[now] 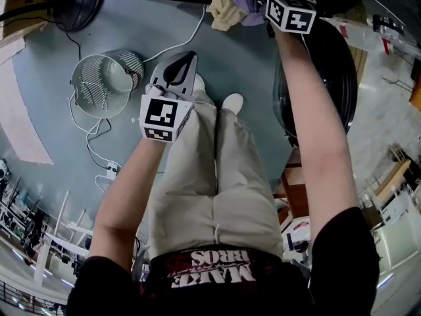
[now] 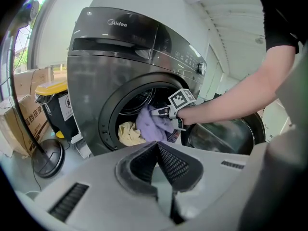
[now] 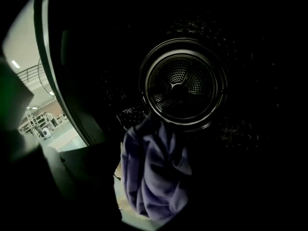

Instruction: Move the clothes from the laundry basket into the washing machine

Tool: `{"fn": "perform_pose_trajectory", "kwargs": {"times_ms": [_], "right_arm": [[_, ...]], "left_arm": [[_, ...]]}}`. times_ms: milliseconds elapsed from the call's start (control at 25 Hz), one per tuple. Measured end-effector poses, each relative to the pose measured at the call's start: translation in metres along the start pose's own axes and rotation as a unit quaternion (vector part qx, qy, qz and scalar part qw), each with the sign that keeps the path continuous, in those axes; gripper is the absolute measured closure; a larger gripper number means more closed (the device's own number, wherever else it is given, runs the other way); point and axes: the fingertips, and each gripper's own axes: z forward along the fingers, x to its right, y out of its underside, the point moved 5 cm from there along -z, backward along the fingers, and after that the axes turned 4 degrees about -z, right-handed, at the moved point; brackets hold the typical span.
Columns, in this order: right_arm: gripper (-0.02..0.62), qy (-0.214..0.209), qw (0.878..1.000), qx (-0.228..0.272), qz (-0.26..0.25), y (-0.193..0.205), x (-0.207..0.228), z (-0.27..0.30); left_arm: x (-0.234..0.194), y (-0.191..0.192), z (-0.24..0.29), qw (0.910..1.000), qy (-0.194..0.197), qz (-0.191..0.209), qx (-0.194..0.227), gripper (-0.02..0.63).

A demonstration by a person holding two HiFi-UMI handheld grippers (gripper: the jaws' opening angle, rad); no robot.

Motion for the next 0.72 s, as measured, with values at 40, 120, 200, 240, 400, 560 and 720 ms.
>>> {"fn": "perform_pose_trajectory", "kwargs": {"times_ms": [40, 120, 200, 240, 400, 560, 720], "right_arm": [[0.144, 0.002, 1.0, -0.002, 0.0, 0.001, 0.0, -0.001], [0.143, 0.001, 1.0, -0.008, -0.011, 0.004, -0.001, -0.005], [0.143, 0.003, 1.0, -0.01, -0.015, 0.005, -0.001, -0.009], [0.143, 0.005, 1.0, -0.009, -0.013, 0.005, 0.0, -0.011], [0.143, 0.002, 1.0, -0.012, -0.009, 0.008, -0.003, -0.02], [0.212, -0.017, 0.999, -0.043, -0.002, 0.018, -0.011, -0.031], [0.37, -0.028, 0.996, -0.086, 0.012, 0.031, -0.019, -0.046]], "left_arm": [[0.001, 0.002, -0.001, 1.0, 0.001, -0.001, -0.003, 0.601], [0.003, 0.005, -0.004, 1.0, 0.003, -0.002, -0.006, 0.601], [0.005, 0.006, -0.004, 1.0, 0.005, -0.001, -0.007, 0.601], [0.006, 0.006, -0.005, 1.0, 0.006, -0.001, -0.007, 0.601], [0.009, 0.004, -0.006, 1.0, 0.008, 0.0, -0.002, 0.601], [0.015, 0.001, -0.008, 0.9999, 0.01, 0.001, 0.002, 0.601], [0.02, -0.002, -0.014, 0.9999, 0.01, 0.001, 0.006, 0.601]]}}
